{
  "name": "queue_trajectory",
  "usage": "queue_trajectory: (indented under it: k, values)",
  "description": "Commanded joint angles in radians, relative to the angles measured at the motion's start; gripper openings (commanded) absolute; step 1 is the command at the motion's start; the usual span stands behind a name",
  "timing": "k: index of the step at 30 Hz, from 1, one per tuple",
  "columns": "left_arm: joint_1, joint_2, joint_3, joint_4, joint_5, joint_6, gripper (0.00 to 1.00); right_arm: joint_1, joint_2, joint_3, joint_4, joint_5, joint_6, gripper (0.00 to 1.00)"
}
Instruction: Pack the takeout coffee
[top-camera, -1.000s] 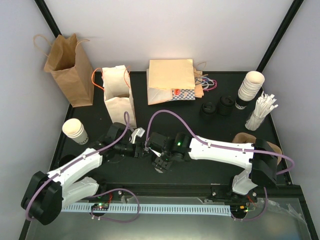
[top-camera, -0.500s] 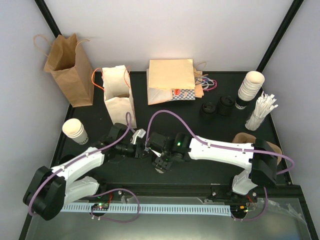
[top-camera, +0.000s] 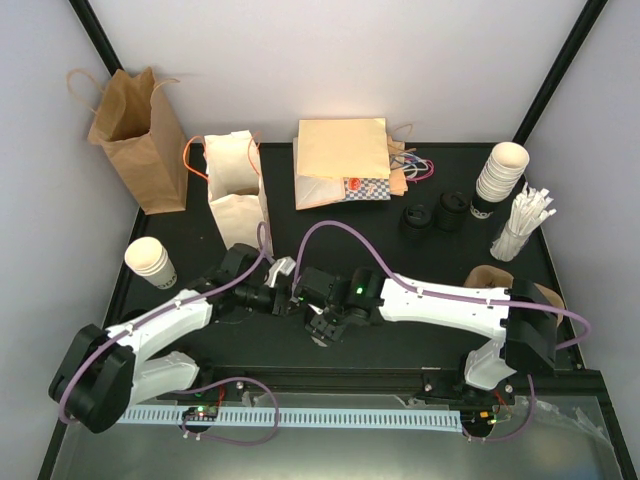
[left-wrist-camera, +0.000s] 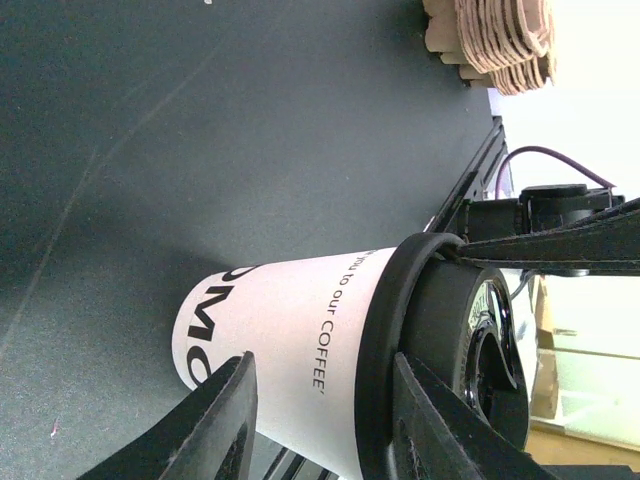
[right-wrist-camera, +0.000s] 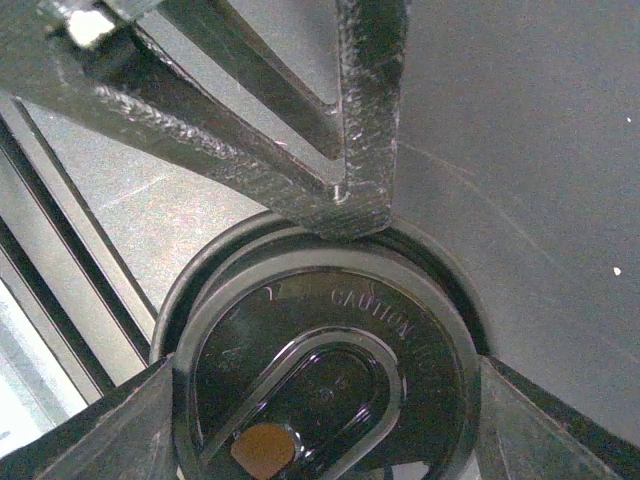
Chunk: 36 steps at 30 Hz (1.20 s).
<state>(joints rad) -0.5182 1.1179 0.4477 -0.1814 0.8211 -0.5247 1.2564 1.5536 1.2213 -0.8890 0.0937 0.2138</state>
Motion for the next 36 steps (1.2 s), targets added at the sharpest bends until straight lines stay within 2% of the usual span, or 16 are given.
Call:
queue_trajectory:
  k: [1,18,29,33,36]
  values:
    - [-0.045,0.061,-0.005,-0.127,-0.131,0.032,0.37,0.021,0.034,-0.064,0.033,-0.036,0.012,0.75]
    - [-0.097,0.132,-0.047,-0.137,-0.263,-0.017,0.32,0.021,0.033,-0.123,0.055,-0.088,0.055,0.74]
    - [-0.099,-0.066,0.084,-0.262,-0.277,-0.021,0.37,0.022,0.032,-0.106,0.043,-0.011,0.053,0.73]
    - [-0.1,-0.138,0.095,-0.251,-0.27,-0.042,0.43,0.022,0.026,-0.098,0.042,0.011,0.048,0.73]
    - [-0.1,-0.171,0.075,-0.203,-0.209,-0.054,0.47,0.022,0.024,-0.093,0.044,0.023,0.042,0.73]
